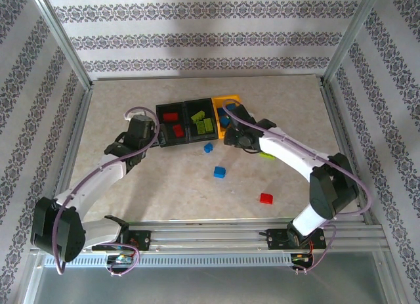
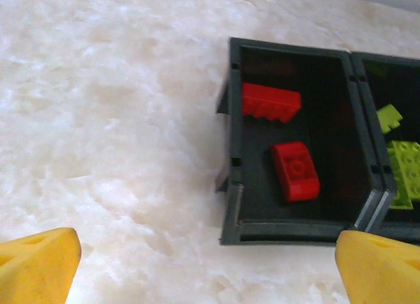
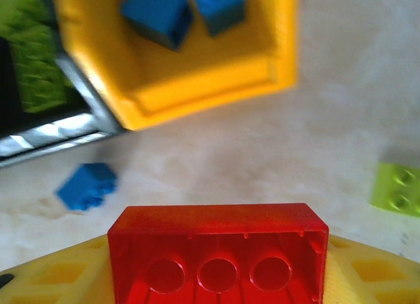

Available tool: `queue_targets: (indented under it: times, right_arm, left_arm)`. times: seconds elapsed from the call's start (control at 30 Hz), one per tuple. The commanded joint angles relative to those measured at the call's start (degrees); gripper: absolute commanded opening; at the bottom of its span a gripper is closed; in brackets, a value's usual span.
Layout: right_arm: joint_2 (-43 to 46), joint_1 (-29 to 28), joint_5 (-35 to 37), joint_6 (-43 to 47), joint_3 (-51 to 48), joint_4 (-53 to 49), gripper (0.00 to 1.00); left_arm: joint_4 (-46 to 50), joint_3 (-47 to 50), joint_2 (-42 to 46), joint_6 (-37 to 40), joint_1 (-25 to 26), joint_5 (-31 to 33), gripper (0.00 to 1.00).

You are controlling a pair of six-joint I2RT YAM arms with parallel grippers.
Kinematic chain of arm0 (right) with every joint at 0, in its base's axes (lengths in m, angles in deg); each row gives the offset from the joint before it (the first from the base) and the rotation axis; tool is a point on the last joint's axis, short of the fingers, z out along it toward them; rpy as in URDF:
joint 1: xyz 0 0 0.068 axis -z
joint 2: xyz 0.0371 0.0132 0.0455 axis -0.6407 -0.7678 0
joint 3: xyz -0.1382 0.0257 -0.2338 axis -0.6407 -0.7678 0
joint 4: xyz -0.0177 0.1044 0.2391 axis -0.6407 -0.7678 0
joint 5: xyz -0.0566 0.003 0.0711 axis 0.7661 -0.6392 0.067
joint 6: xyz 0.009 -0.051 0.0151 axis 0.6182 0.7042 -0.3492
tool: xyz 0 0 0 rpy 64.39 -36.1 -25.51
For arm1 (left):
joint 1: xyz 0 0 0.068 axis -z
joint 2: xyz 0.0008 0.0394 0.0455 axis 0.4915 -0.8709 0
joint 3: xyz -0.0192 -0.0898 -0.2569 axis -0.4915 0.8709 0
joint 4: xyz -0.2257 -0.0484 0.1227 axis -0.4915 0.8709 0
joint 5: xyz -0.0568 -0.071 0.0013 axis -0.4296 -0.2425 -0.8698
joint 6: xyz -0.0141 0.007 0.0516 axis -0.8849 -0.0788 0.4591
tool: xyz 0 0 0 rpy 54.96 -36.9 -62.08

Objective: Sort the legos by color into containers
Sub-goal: Place the lego in the container.

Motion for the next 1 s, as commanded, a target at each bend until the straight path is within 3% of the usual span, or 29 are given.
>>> queue_targets:
  times: [0.0,0.37,0.7,0.97]
  right_arm:
    - [-4.5,-2.7,0.7,3.5,6.5,-0.5,0.50]
    - [-22.9,-9.9,0.0,13.2,31.3,-1.9,0.50]
    - [-38.7,-12.1,0.4,19.9,52.3,-4.9,0.50]
    - [-46.4,-12.1,0.4,22.0,62.4,-7.2,0.52]
  left_arm:
    - [2.3,1.7,2.1,-2.6,-2.9,0.6,0.99]
    - [2.9,6.1,4.3,-6.4,-9.8,-4.6,0.99]
    - [2.4,7.9,5.8,-6.4,-10.6,-5.2,1.00]
    - [1.4,8.3,5.5,-6.7,-10.7,-6.4,1.00]
